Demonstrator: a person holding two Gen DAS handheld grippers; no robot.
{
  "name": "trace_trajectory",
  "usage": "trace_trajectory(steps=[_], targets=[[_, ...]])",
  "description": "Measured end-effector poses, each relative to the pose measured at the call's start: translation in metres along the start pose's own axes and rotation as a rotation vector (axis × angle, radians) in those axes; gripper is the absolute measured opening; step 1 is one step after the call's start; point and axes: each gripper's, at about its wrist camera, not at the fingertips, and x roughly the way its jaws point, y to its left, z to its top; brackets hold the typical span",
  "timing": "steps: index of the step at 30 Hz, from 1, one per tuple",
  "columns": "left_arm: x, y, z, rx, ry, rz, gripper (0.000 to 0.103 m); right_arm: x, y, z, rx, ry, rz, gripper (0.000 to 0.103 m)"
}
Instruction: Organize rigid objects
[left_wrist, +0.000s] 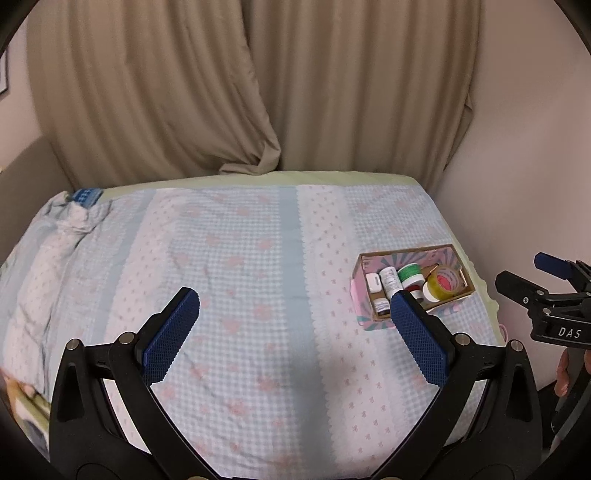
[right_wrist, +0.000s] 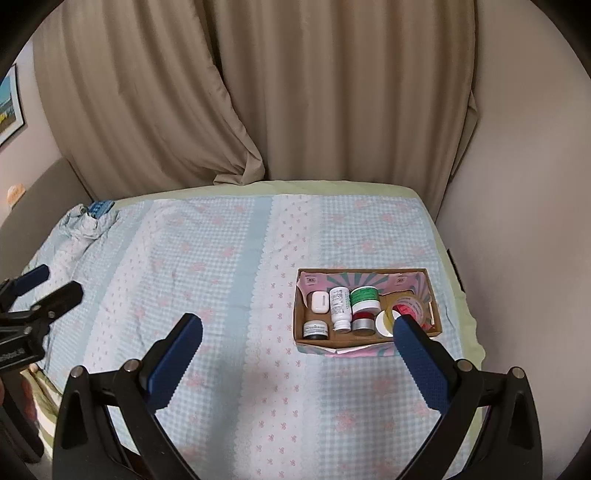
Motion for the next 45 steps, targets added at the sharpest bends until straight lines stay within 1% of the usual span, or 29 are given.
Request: trace_trajectory(steps=[3, 12, 25, 45], targets=[[-0.01, 0.003, -0.007, -0.01, -0.014, 0.008, 0.103, -0.004, 0.005, -0.005, 0.003, -0.008, 0.008, 0.103], [-0.018, 0.003, -0.014, -0.015, -0.019, 0.006, 0.103, -0.018, 0.007, -0.008, 0.007, -0.027, -0.024, 0.103], [-0.017, 0.003, -0.013, -0.027, -0.023, 0.005, 0.103, -0.025, 0.009, -0.006, -0.002, -0.041, -0.037, 0.103], [-0.016, -0.001, -0.012, -0.018, -0.031, 0.016, 0.103, -0.024, 0.013, -0.003, 0.006, -0.045, -0.034, 0.103]])
